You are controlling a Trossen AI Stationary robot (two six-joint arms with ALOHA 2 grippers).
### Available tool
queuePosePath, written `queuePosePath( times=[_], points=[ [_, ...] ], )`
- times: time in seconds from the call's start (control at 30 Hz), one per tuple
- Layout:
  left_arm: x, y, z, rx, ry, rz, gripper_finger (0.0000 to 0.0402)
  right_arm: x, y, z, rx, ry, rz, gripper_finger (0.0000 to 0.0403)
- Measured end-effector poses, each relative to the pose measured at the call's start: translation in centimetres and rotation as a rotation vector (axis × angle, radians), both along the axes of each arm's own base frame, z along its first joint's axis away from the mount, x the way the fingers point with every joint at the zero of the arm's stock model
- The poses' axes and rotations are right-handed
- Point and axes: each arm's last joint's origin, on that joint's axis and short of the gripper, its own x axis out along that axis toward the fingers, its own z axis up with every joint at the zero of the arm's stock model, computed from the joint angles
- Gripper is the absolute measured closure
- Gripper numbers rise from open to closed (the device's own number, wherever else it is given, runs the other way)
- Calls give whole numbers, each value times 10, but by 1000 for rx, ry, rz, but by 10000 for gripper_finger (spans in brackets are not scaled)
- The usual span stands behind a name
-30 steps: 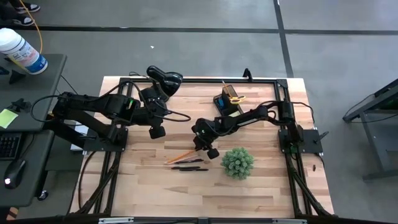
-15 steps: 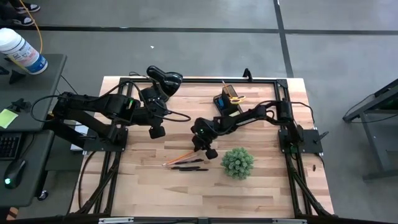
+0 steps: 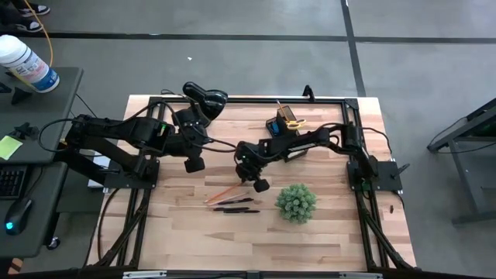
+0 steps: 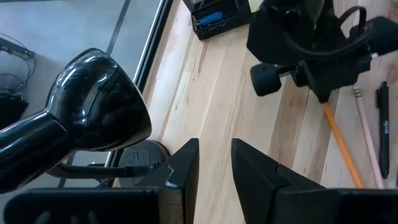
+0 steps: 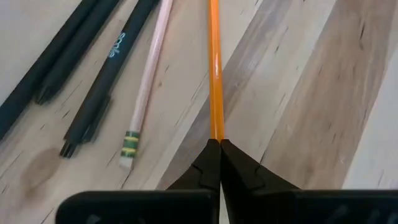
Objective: Pick and place office supplies into organizer
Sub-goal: Put the orange pencil into the desk organizer
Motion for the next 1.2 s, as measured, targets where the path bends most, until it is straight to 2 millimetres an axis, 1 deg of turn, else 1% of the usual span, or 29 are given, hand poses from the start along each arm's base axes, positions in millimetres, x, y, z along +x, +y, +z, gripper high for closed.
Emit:
queuePosePath(
  times=[0.17, 0.23, 0.33, 0.47, 0.67, 0.9, 1.0, 1.07, 1.13, 1.2],
  points=[
    [-3, 0, -2, 3, 40, 0, 318, 3, -6, 10, 2, 25, -2, 403],
    [-4, 0, -2, 4, 49, 0, 318, 3, -10, 17, -7, 21, 4, 403],
    [-6, 0, -2, 5, 66, 0, 318, 5, -19, 34, -23, 1, -4, 403],
    [-8, 1, -3, 6, 90, 2, 318, 5, -35, 58, -25, -4, -23, 403],
    [-19, 2, -1, 29, 134, 18, 318, 3, -56, 109, -72, -42, -36, 403],
    [-31, 4, 7, 92, 94, 46, 318, -2, -75, 152, -92, -50, -72, 403],
    [-34, 5, 9, 105, 82, 51, 318, -1, -79, 163, -81, -85, -79, 403],
    [-36, 5, 10, 109, 77, 54, 318, -1, -81, 166, -64, -95, -87, 403],
    [-37, 5, 10, 107, 82, 51, 318, -1, -82, 165, -50, -85, -98, 403],
    [-38, 5, 11, 105, 84, 50, 318, -4, -85, 160, -37, -54, -118, 403]
  ],
)
